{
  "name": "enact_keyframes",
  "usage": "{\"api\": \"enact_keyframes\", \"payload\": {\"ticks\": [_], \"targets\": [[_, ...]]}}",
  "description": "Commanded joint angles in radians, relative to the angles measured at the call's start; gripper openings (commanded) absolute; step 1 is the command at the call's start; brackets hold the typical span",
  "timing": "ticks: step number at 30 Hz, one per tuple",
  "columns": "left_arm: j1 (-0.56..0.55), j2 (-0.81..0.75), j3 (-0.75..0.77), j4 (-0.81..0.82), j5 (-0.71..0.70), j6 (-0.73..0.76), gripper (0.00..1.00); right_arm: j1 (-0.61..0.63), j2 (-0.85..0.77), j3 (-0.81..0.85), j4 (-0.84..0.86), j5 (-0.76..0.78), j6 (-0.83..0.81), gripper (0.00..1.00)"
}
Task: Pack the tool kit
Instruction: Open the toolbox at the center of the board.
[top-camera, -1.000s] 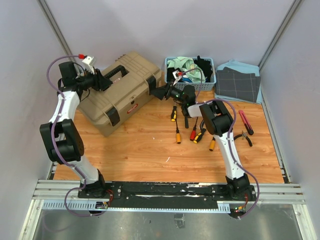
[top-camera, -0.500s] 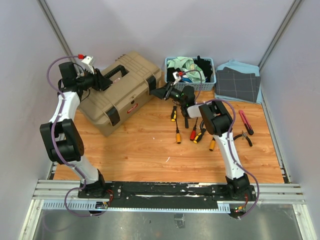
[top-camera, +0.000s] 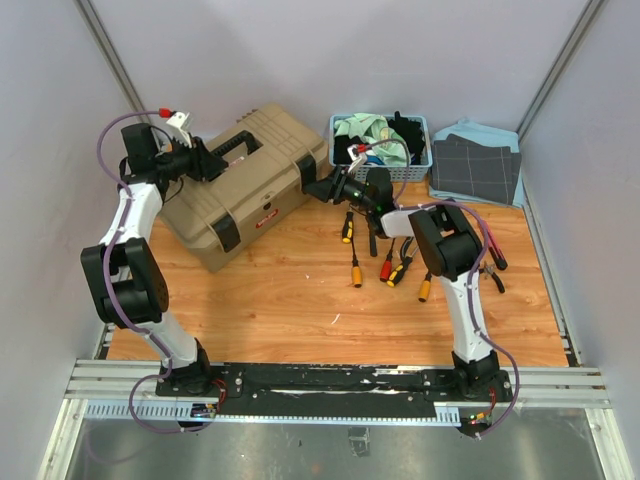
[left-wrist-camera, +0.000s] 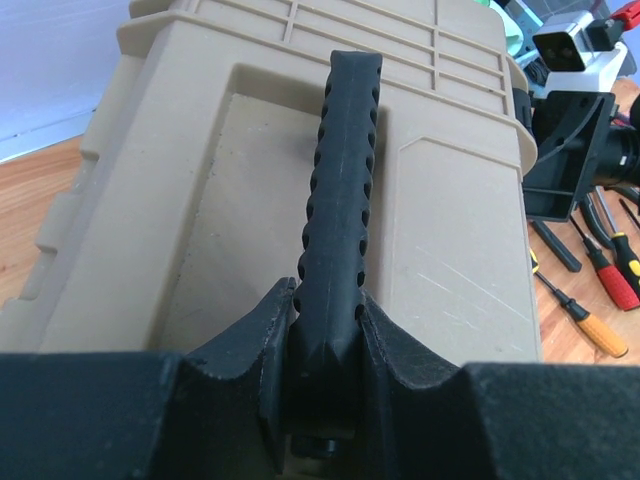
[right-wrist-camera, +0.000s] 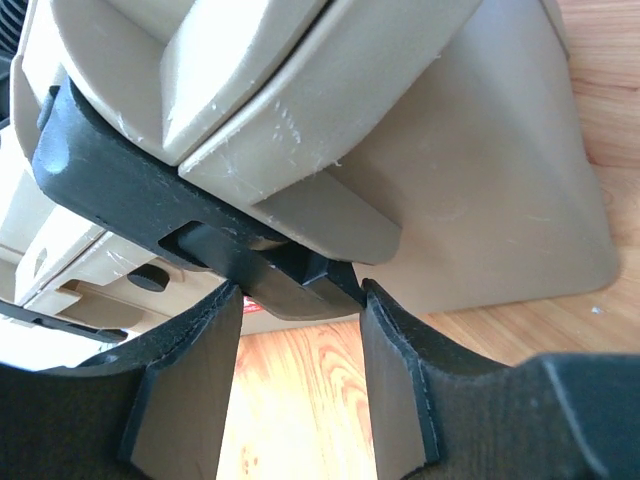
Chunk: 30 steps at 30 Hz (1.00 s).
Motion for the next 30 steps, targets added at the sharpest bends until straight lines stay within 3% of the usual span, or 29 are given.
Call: {"api": "enact_keyframes", "payload": {"ticks": [1,16,25,28,30], "targets": [[-0.052,0.025,-0.026,-0.047,-0.116,-0.059,0.0,0.079,-0.158,0.006,0.019,0.011,-0.09,0.01],[-0.054,0.017,-0.03,-0.054,-0.214,-0.048,0.0,0.08,-0.295,0.0,-0.305,0.175,-0.17,0.01],[-0.059,0.006,-0.059,-0.035,-0.224,-0.062,0.0,0.096,-0.386,0.046,-0.549,0.19,-0.266,0.01],[-0.058,0.001,-0.064,-0.029,-0.226,-0.072,0.0,0.098,-0.433,0.048,-0.651,0.211,-0.298,0.12],[-0.058,-0.004,-0.069,-0.023,-0.233,-0.087,0.0,0.101,-0.474,0.046,-0.729,0.235,-0.312,0.26]]}}
